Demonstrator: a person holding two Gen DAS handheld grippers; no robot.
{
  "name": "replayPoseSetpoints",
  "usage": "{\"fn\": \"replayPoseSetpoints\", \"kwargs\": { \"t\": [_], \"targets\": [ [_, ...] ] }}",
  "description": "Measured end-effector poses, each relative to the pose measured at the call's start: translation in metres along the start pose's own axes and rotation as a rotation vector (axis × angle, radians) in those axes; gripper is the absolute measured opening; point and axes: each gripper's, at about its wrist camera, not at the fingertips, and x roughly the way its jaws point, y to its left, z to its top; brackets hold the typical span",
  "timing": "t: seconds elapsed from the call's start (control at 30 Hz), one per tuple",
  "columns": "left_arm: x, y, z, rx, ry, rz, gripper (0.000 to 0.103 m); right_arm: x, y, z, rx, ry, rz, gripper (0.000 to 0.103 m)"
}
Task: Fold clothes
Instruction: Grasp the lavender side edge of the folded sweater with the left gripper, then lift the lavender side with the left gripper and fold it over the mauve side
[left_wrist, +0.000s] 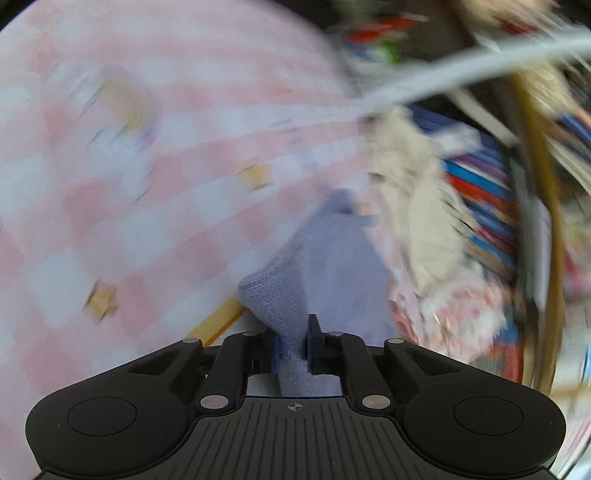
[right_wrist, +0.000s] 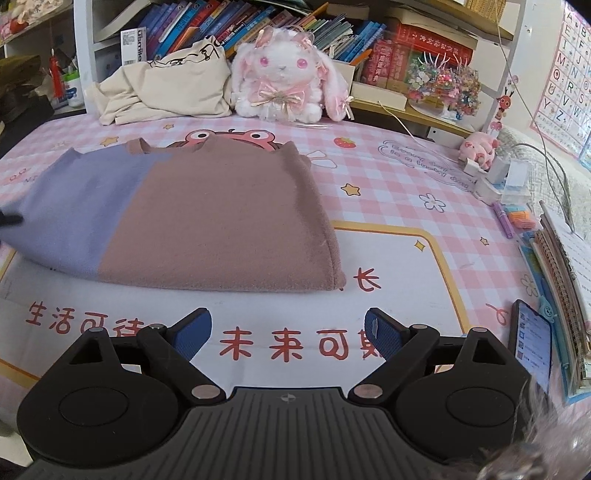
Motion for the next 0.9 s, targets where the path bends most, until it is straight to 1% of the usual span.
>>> {"fn": "replayPoseSetpoints", "kwargs": {
  "t": [0.03, 0.07, 0.1, 0.13, 0.23, 0.27, 0.33, 0.4, 0.43, 0.5, 0.57, 0.63, 0.67, 0.7, 0.77, 0.9],
  "targets": [
    [-0.005, -0.013, -0.001, 0.109, -0.015, -0.04, 0.01, 0.001, 0.002, 0.001, -0.002, 0.002, 0.001, 0.09],
    [-0.008, -0.022, -0.001, 0.178, -0.019, -0.073, 0.011, 0.001, 0.004, 0.002, -0.008, 0.005, 0.004, 0.09],
    [-0.01, -0.028, -0.002, 0.223, -0.019, -0.098, 0.011, 0.002, 0.007, 0.003, -0.015, 0.008, 0.006, 0.09],
    [-0.009, -0.027, -0.001, 0.218, -0.012, -0.095, 0.012, 0.002, 0.01, 0.004, -0.024, 0.008, 0.009, 0.09],
    [0.001, -0.006, 0.005, 0.105, 0.025, -0.035, 0.013, 0.001, 0.019, 0.006, -0.063, 0.0, 0.013, 0.09],
    [0.005, 0.002, 0.005, 0.059, 0.037, -0.029, 0.015, 0.0, 0.021, 0.006, -0.074, -0.004, 0.012, 0.09],
    [0.012, 0.018, 0.006, -0.042, 0.062, -0.033, 0.022, -0.001, 0.025, 0.006, -0.091, -0.008, 0.008, 0.09],
    [0.02, 0.034, 0.007, -0.144, 0.086, -0.037, 0.025, -0.002, 0.025, 0.006, -0.096, -0.006, 0.001, 0.09],
    [0.022, 0.037, 0.008, -0.171, 0.09, -0.041, 0.026, -0.002, 0.025, 0.007, -0.095, -0.004, -0.004, 0.09],
    [0.027, 0.039, 0.009, -0.196, 0.085, -0.052, 0.027, -0.001, 0.026, 0.007, -0.093, 0.0, -0.013, 0.09],
    [0.031, 0.04, 0.011, -0.22, 0.081, -0.064, 0.027, -0.001, 0.026, 0.008, -0.088, 0.004, -0.021, 0.09],
    [0.035, 0.041, 0.013, -0.245, 0.076, -0.076, 0.023, -0.001, 0.028, 0.009, -0.083, 0.004, -0.029, 0.09],
    [0.037, 0.042, 0.013, -0.245, 0.074, -0.075, 0.015, -0.001, 0.028, 0.01, -0.081, 0.003, -0.029, 0.09],
    [0.038, 0.043, 0.013, -0.233, 0.073, -0.07, 0.013, -0.001, 0.029, 0.011, -0.079, 0.001, -0.03, 0.09],
    [0.036, 0.046, 0.015, -0.226, 0.067, -0.075, 0.011, 0.0, 0.032, 0.013, -0.079, -0.002, -0.025, 0.09],
    [0.023, 0.061, 0.024, -0.247, 0.026, -0.068, 0.011, 0.004, 0.038, 0.019, -0.078, -0.007, -0.016, 0.09]
  ]
}}
